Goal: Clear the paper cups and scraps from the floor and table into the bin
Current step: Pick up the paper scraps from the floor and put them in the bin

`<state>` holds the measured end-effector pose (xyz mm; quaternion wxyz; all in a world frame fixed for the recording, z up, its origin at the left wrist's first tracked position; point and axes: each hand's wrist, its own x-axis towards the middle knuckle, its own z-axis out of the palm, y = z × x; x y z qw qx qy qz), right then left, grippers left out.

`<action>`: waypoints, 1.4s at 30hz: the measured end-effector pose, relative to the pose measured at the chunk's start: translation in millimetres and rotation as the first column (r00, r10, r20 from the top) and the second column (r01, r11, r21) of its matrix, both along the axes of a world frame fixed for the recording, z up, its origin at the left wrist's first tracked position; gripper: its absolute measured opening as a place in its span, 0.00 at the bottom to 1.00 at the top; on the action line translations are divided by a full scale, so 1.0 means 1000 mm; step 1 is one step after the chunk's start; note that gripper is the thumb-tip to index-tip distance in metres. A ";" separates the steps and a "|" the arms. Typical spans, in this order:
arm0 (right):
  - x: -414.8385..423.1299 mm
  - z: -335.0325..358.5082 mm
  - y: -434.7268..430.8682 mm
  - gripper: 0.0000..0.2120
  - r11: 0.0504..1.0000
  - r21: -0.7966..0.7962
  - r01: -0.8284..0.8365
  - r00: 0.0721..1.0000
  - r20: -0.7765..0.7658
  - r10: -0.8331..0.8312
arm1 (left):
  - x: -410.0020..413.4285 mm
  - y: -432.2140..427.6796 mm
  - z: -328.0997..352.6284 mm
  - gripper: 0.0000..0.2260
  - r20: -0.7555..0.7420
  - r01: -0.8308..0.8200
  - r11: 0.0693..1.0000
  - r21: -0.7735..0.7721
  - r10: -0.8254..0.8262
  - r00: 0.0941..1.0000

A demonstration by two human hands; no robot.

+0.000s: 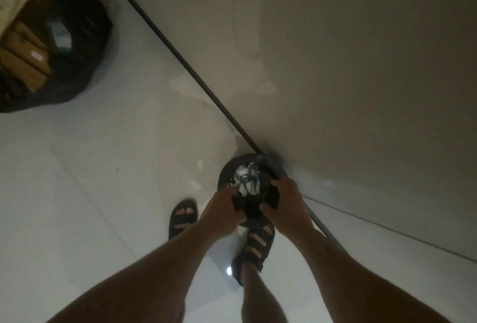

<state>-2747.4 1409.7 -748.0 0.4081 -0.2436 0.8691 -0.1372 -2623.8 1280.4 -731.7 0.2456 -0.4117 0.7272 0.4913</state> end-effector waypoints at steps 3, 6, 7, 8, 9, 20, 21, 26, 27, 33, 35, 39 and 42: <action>0.013 0.024 0.009 0.31 0.995 0.098 0.025 1.000 -0.016 -0.024 | 0.017 -0.014 0.018 0.20 0.036 0.082 0.996 -0.018 -0.081 0.996; 0.025 0.070 0.008 0.32 0.992 0.095 0.085 0.996 -0.016 -0.083 | 0.021 -0.038 0.054 0.27 0.059 0.076 0.996 -0.048 -0.073 0.996; 0.027 0.088 0.007 0.33 0.991 0.092 0.099 0.995 -0.025 -0.097 | 0.018 -0.046 0.070 0.28 0.043 0.069 0.995 -0.077 -0.066 0.997; 0.030 0.107 0.004 0.33 0.990 0.092 0.111 0.994 -0.034 -0.108 | 0.015 -0.052 0.089 0.29 0.016 0.068 0.992 -0.107 -0.067 0.998; 0.033 0.126 0.001 0.34 0.988 0.087 0.125 0.992 -0.043 -0.122 | 0.011 -0.059 0.109 0.30 -0.025 0.069 0.988 -0.136 -0.073 0.997; 0.093 0.300 0.029 0.34 0.891 -0.101 0.442 0.881 -0.139 -0.453 | -0.008 -0.032 0.289 0.23 -0.201 0.446 0.845 -0.296 -0.512 0.835; 0.101 0.312 0.044 0.34 0.872 -0.107 0.478 0.861 -0.142 -0.489 | -0.006 -0.019 0.298 0.25 -0.197 0.474 0.833 -0.286 -0.536 0.821; 0.151 0.358 0.143 0.34 0.725 -0.153 0.672 0.700 -0.188 -0.689 | 0.010 0.063 0.329 0.31 -0.171 0.656 0.692 -0.302 -0.716 0.677; 0.164 0.366 0.167 0.34 0.685 -0.160 0.710 0.657 -0.201 -0.727 | 0.014 0.084 0.334 0.32 -0.170 0.681 0.667 -0.302 -0.741 0.650; 0.273 0.407 0.320 0.33 0.437 -0.215 0.873 0.381 -0.257 -0.888 | 0.051 0.245 0.372 0.34 -0.234 0.823 0.442 -0.357 -0.895 0.379; 0.316 0.420 0.367 0.33 0.361 -0.226 0.905 0.296 -0.277 -0.914 | 0.070 0.305 0.385 0.34 -0.248 0.858 0.357 -0.369 -0.928 0.279; 0.395 0.444 0.450 0.34 0.213 -0.220 0.952 0.137 -0.317 -0.939 | 0.114 0.420 0.411 0.35 -0.279 0.897 0.208 -0.391 -0.955 0.099; 0.446 0.455 0.498 0.34 0.100 -0.234 0.967 0.015 -0.340 -0.940 | 0.148 0.493 0.427 0.33 -0.309 0.908 0.096 -0.408 -0.950 -0.038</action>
